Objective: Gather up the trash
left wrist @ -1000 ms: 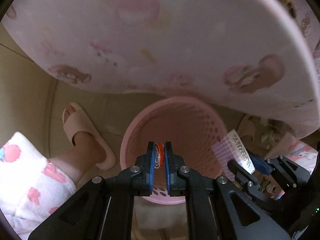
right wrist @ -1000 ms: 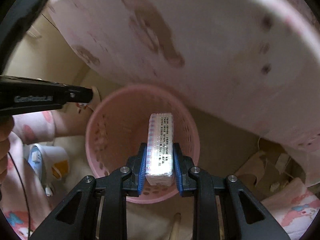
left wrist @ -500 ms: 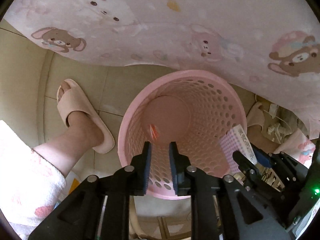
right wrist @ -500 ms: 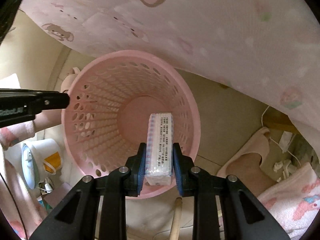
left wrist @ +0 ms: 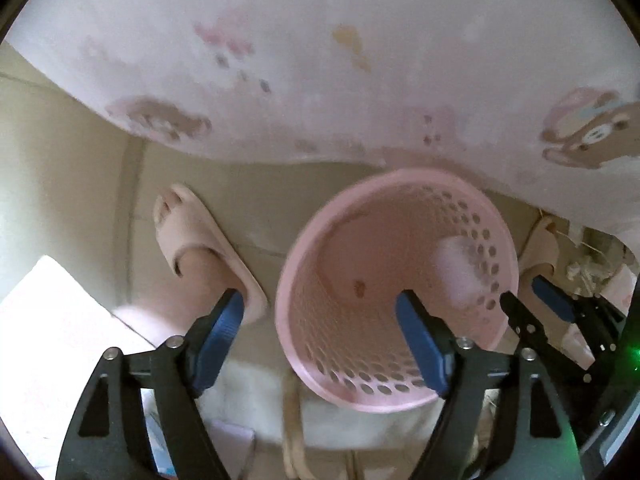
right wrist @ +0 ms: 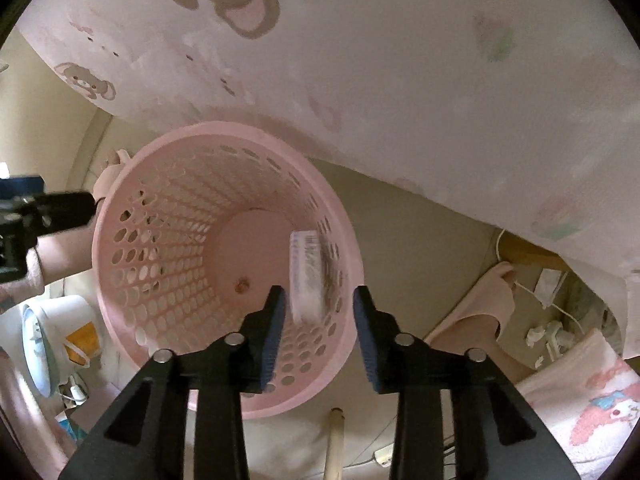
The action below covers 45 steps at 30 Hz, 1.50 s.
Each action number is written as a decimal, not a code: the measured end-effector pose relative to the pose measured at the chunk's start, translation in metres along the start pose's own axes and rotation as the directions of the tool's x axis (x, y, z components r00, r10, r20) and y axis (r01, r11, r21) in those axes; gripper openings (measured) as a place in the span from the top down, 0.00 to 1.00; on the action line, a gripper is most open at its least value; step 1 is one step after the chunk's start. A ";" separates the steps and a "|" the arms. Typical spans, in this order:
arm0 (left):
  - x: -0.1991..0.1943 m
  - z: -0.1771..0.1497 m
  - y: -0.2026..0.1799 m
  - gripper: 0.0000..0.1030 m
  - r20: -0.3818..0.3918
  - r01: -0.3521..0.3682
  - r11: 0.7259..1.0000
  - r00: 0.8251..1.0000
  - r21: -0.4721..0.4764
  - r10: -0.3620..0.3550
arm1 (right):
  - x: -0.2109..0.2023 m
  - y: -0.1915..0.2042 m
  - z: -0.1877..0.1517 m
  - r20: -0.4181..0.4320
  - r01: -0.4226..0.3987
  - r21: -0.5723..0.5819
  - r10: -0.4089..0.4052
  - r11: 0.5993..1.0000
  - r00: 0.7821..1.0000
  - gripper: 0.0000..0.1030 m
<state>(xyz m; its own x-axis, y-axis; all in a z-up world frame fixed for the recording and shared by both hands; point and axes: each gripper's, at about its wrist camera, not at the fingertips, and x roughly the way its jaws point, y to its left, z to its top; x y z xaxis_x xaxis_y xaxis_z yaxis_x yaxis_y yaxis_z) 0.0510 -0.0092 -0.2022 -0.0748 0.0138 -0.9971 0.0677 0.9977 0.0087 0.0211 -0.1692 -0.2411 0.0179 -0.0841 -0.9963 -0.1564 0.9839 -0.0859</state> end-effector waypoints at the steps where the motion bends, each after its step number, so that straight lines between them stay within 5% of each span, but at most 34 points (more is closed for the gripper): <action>1: -0.007 0.001 -0.001 0.23 0.030 -0.007 1.000 1.000 0.009 0.007 | -0.003 0.000 0.000 0.011 0.002 0.001 -0.002 1.000 1.000 0.57; 6: -0.045 0.001 0.005 0.18 0.190 -0.016 1.000 0.982 -0.001 0.016 | -0.031 0.006 0.001 0.087 0.002 -0.003 -0.002 1.000 0.996 0.56; 11: -0.084 0.001 0.015 0.14 0.357 -0.004 0.999 0.934 -0.039 0.018 | -0.075 0.013 -0.006 0.228 0.020 -0.029 -0.013 0.999 0.974 0.50; 14: -0.106 -0.004 0.019 0.14 0.471 -0.058 0.995 0.877 -0.086 0.092 | -0.106 0.014 -0.013 0.336 0.017 -0.035 -0.004 0.999 0.942 0.44; 20: -0.142 -0.014 0.021 0.14 0.656 -0.094 0.991 0.743 -0.096 0.134 | -0.162 0.010 -0.026 0.535 -0.002 -0.037 0.021 0.999 0.844 0.38; 22: -0.147 -0.014 0.019 0.14 0.678 -0.125 0.989 0.720 -0.083 0.148 | -0.176 0.005 -0.026 0.584 -0.012 -0.020 0.021 1.000 0.811 0.38; 27: -0.150 -0.017 0.015 0.14 0.660 -0.056 0.998 0.748 -0.033 0.064 | -0.196 -0.012 -0.022 0.657 -0.042 0.035 0.009 0.999 0.754 0.37; 30: -0.157 -0.020 0.014 0.13 0.694 -0.010 1.000 0.720 -0.019 0.020 | -0.203 -0.022 -0.021 0.676 -0.036 0.058 -0.012 0.998 0.737 0.37; 35: -0.170 -0.021 0.007 0.05 0.765 -0.043 0.998 0.642 -0.045 0.063 | -0.202 -0.033 -0.016 0.686 -0.037 0.079 -0.028 0.996 0.727 0.37; 40: -0.163 -0.010 0.014 0.05 0.733 0.008 0.997 0.678 -0.080 0.053 | -0.201 -0.032 -0.012 0.701 -0.020 0.068 -0.034 0.997 0.712 0.37; 45: -0.166 -0.007 0.020 0.05 0.748 0.010 0.993 0.659 -0.119 0.083 | -0.204 -0.034 -0.007 0.722 -0.048 0.063 -0.013 0.997 0.691 0.37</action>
<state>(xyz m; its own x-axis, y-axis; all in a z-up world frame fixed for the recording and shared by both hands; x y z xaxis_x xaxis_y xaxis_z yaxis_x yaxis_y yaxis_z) 0.0575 0.0087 -0.0360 0.7004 0.0416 -0.7125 -0.0517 0.9986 0.0074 0.0157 -0.1863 -0.0348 0.7278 0.0431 -0.6844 -0.0944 0.9948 -0.0377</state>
